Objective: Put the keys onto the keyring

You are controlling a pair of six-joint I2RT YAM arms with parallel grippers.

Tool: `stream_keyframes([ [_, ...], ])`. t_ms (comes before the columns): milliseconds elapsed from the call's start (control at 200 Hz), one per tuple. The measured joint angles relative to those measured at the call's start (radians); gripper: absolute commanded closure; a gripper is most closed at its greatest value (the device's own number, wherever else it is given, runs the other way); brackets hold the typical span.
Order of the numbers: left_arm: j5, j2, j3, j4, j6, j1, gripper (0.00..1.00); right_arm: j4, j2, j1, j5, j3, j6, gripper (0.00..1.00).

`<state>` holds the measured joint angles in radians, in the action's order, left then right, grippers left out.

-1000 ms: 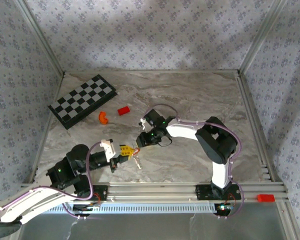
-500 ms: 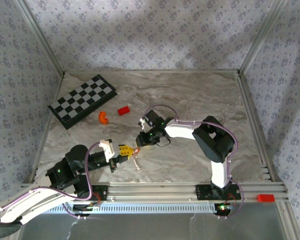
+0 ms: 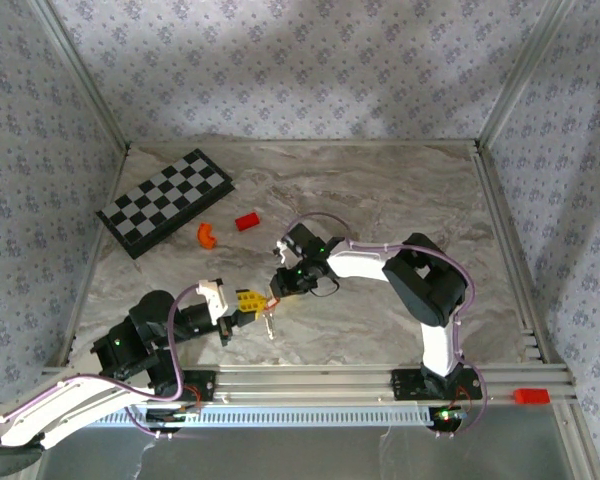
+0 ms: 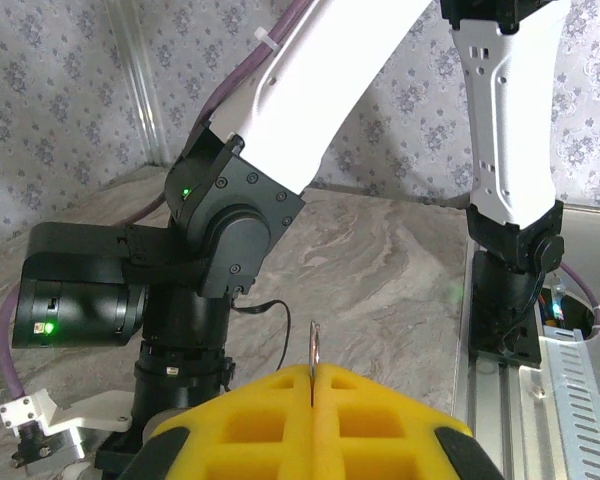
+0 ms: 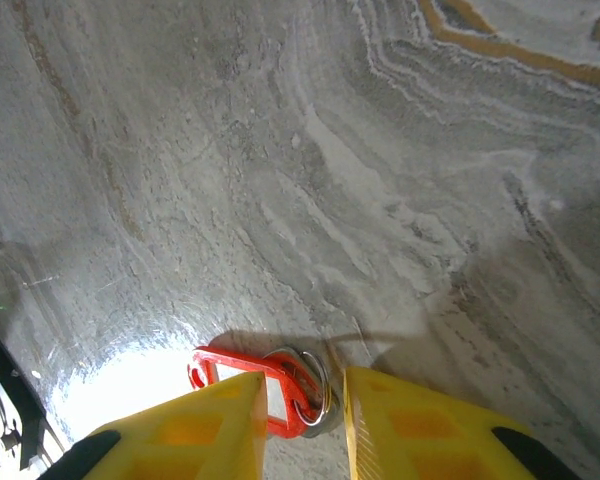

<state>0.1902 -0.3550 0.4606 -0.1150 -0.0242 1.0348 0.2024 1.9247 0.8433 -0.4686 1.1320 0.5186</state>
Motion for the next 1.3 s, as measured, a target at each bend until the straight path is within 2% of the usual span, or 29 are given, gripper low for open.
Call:
stream_keyframes([
  [830,-0.001,0.002,-0.002,0.0,0.0,0.002,1.0,-0.027,0.015,0.002,-0.019,-0.001,0.044,0.85],
  [1304,-0.005,0.002,-0.002,0.0,0.0,0.007,1.0,-0.034,0.012,0.005,-0.014,-0.002,0.047,0.97],
])
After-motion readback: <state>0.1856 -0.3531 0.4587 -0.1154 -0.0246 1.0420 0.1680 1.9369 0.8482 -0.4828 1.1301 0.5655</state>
